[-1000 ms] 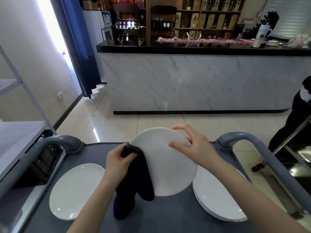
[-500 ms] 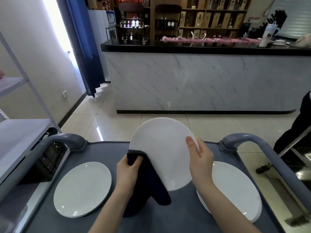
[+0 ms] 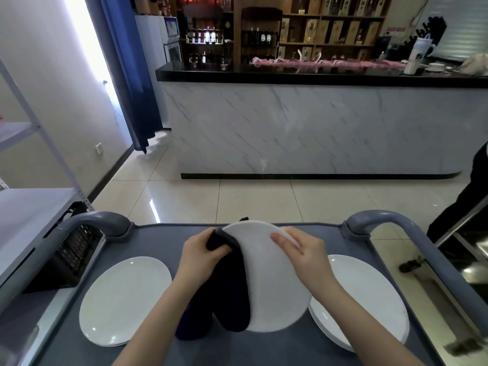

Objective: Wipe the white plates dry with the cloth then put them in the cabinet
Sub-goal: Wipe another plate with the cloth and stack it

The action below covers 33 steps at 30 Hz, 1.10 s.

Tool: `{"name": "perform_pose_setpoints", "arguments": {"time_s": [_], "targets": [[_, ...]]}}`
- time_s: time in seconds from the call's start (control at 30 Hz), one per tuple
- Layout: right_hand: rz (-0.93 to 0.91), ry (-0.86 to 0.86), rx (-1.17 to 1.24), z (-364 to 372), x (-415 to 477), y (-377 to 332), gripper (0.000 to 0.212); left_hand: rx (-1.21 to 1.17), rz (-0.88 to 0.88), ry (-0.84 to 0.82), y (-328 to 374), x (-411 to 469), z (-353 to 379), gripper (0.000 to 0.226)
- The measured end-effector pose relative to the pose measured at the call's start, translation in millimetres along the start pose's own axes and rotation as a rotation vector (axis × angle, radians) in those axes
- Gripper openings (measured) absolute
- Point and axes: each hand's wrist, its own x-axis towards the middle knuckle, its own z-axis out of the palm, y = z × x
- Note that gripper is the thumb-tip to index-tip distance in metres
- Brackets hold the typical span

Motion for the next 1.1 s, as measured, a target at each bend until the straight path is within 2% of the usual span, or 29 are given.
{"name": "perform_pose_setpoints", "arguments": {"time_s": [0.07,0.13,0.33,0.47,0.57,0.67,0.8,0.87,1.0,1.03,1.1], "targets": [[0.059,0.119,0.103,-3,2,1,0.025,-0.107,-0.093,0.004,-10,-6,-1,0.022],[0.080,0.158,0.108,-8,5,0,0.025,-0.130,-0.115,-0.006,-16,-12,-1,0.031],[-0.012,-0.108,-0.095,-22,11,-3,0.015,-0.116,-0.019,-0.008,-11,-12,-6,0.041],[-0.045,-0.292,-0.118,-20,17,-5,0.008,-0.038,0.136,-0.150,11,-7,-10,0.040],[-0.096,-0.383,-0.242,-15,22,-5,0.008,0.017,0.196,-0.206,23,-8,-2,0.036],[-0.081,-0.261,-0.372,-13,21,-7,0.015,0.013,0.168,-0.083,23,-20,10,0.039],[-0.203,0.189,-0.646,4,-1,-6,0.032,-0.032,0.119,0.070,16,-35,25,0.038],[-0.185,0.330,-0.692,12,-11,-6,0.033,-0.072,0.089,0.128,12,-43,31,0.041],[-0.109,0.410,-0.776,22,-19,-10,0.028,-0.087,0.088,0.190,8,-49,40,0.041],[-0.076,0.389,-0.785,23,-19,-13,0.028,-0.087,0.082,0.205,7,-50,42,0.041],[0.086,0.273,-0.653,28,-19,-19,0.037,-0.086,0.088,0.229,6,-52,44,0.041]]}}
